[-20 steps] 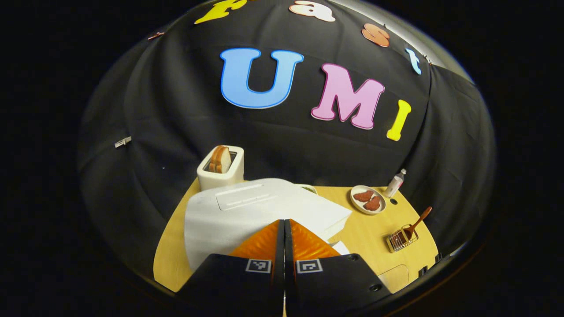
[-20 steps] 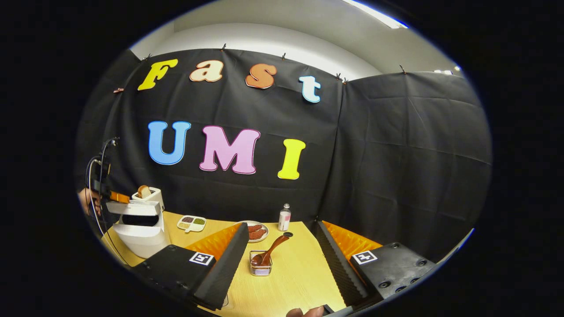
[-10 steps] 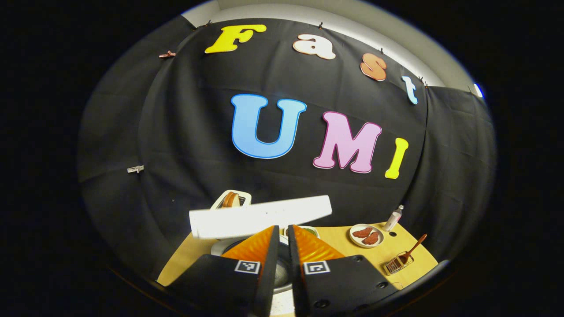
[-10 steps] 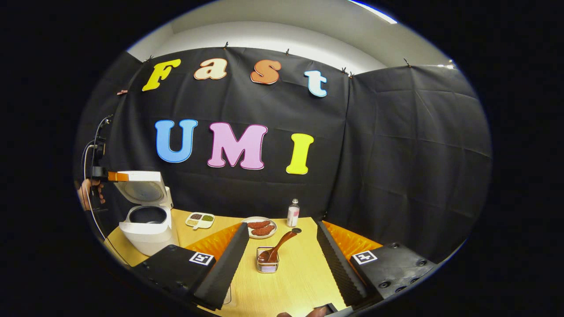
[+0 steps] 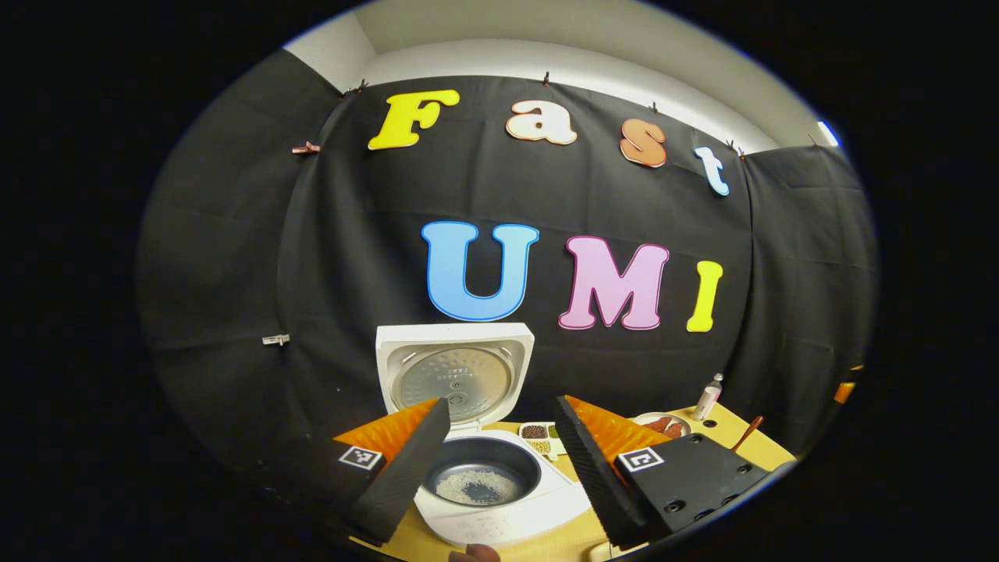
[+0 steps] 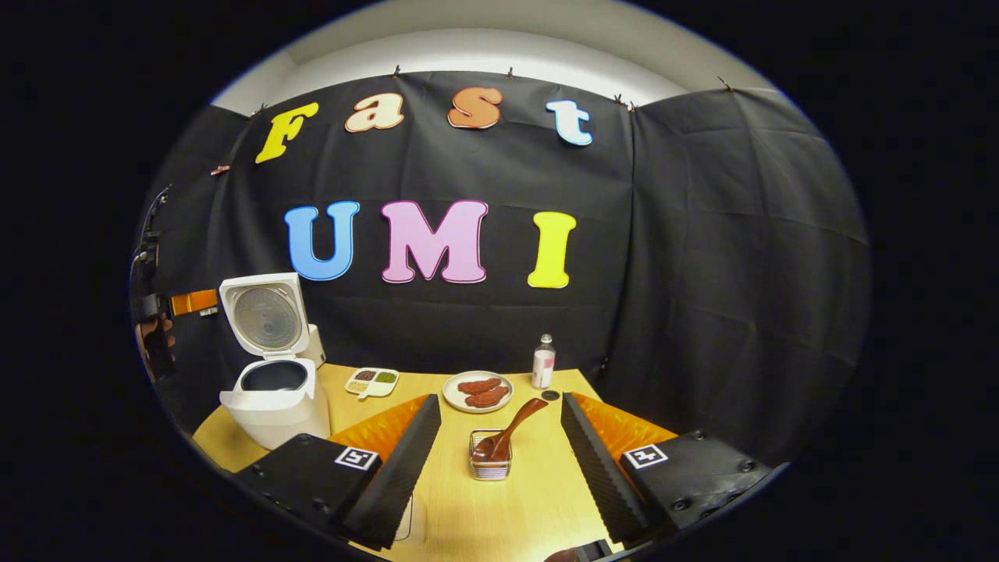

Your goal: Close the left gripper, press the button to open the rice cooker; take a wooden spoon from the chopstick holder with the right hand, scoop a spoonful of rice and pour it into the rice cooker, then put the wooden spoon back into the chopstick holder.

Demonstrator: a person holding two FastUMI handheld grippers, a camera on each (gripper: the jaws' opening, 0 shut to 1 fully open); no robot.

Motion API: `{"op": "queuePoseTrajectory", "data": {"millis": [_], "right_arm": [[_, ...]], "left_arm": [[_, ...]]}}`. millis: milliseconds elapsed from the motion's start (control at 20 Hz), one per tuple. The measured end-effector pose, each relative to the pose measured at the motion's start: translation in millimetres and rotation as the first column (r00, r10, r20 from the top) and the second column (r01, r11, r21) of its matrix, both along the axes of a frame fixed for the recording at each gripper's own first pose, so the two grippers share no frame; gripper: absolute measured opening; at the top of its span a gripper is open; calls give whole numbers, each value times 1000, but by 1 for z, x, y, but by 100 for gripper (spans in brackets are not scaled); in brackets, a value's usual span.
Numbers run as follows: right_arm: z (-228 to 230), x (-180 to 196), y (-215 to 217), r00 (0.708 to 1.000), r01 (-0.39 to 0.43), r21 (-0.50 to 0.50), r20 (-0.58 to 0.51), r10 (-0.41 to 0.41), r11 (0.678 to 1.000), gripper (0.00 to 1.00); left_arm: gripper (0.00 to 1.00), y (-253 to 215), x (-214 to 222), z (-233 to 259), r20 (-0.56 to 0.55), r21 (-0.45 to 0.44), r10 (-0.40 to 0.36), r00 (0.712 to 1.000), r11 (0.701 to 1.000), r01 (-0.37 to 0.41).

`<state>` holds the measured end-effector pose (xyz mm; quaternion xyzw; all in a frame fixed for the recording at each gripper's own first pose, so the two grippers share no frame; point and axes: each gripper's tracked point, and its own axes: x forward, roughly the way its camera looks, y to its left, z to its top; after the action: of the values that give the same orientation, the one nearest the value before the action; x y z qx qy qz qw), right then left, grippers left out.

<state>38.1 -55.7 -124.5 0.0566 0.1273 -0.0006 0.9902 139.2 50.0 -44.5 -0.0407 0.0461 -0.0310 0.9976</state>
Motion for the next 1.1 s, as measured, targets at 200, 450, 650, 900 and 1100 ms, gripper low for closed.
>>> {"op": "queuePoseTrajectory", "data": {"millis": [200,450,650,900,1100], "right_arm": [[-45,33,-9,999,-36,95,-37,40,995,98],[-122,83,-25,986,-35,190,-153,65,981,98],[-174,122,-24,972,-44,259,-213,101,965,93],[-228,154,-11,954,-68,291,-262,147,954,81],[-248,173,-5,953,-77,303,-257,159,950,67]], "left_arm": [[94,-26,-40,-7,-28,-71,31,999,997,-33],[94,-43,-81,-17,-51,-80,99,994,991,-103],[93,-51,-104,-39,-92,-58,141,986,987,-147],[93,-51,-127,-68,-151,-69,198,969,975,-210],[93,-53,-138,-90,-176,-52,219,960,972,-231]]}}
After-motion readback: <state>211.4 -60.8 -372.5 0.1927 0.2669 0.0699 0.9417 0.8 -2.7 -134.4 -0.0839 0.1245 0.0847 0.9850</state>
